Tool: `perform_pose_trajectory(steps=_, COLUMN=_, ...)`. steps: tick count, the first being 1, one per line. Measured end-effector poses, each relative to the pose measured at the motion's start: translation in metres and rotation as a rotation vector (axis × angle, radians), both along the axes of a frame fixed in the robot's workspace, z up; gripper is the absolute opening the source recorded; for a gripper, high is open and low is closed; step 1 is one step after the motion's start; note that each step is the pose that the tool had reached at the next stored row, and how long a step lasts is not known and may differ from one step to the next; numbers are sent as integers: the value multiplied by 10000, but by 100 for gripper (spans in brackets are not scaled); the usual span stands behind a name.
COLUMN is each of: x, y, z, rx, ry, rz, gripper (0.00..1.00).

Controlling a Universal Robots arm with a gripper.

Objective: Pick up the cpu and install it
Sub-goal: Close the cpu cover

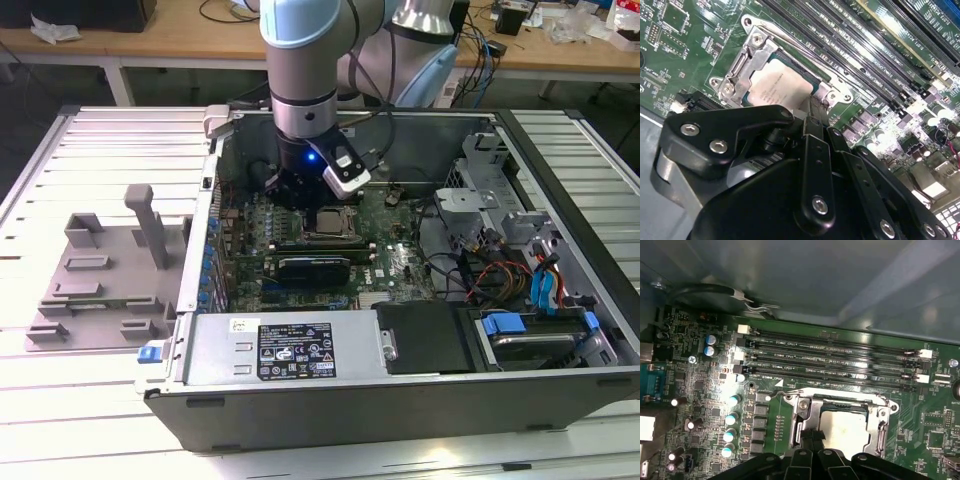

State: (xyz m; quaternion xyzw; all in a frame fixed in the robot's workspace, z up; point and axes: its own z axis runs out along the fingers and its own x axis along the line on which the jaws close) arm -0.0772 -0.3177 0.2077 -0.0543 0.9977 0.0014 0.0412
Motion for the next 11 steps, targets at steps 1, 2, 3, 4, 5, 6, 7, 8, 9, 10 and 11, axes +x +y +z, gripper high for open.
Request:
perform_pose_trajectory(steps=1, x=-2, y=-2, z=-8, rx=1, ry=-1, rz=2, gripper=11)
perform_pose_trajectory(steps=2, x=-5, y=-8, z=-28, rx=6, ry=-2, rz=2, gripper=11)
perform_pose_trajectory(steps=3, x=-7, y=-22, z=-45, rx=9, ry=3, rz=4, gripper=11)
perform_pose_trajectory(steps=4, x=-7, y=-30, z=-48, rx=14, ry=0, rz=4, gripper=11)
perform_pose_trajectory(steps=5, x=-7, y=-38, z=-48, rx=15, ry=-1, rz=4, gripper=11)
perform_pose_trajectory(steps=6, x=-8, y=-40, z=-48, rx=14, ry=0, rz=3, gripper=11)
perform_pose_trajectory(steps=7, x=-8, y=-40, z=-48, rx=14, ry=-1, rz=3, gripper=11)
perform_pose_trajectory(steps=8, x=-7, y=-41, z=-44, rx=15, ry=-1, rz=4, gripper=11)
perform_pose_trajectory(steps=9, x=-7, y=-41, z=-38, rx=18, ry=-4, rz=4, gripper=11)
perform_pose_trajectory(steps=10, x=-7, y=-40, z=-6, rx=16, ry=-1, rz=4, gripper=11)
perform_pose_trajectory(steps=11, x=-7, y=-40, z=11, rx=16, ry=-2, rz=4, gripper=11)
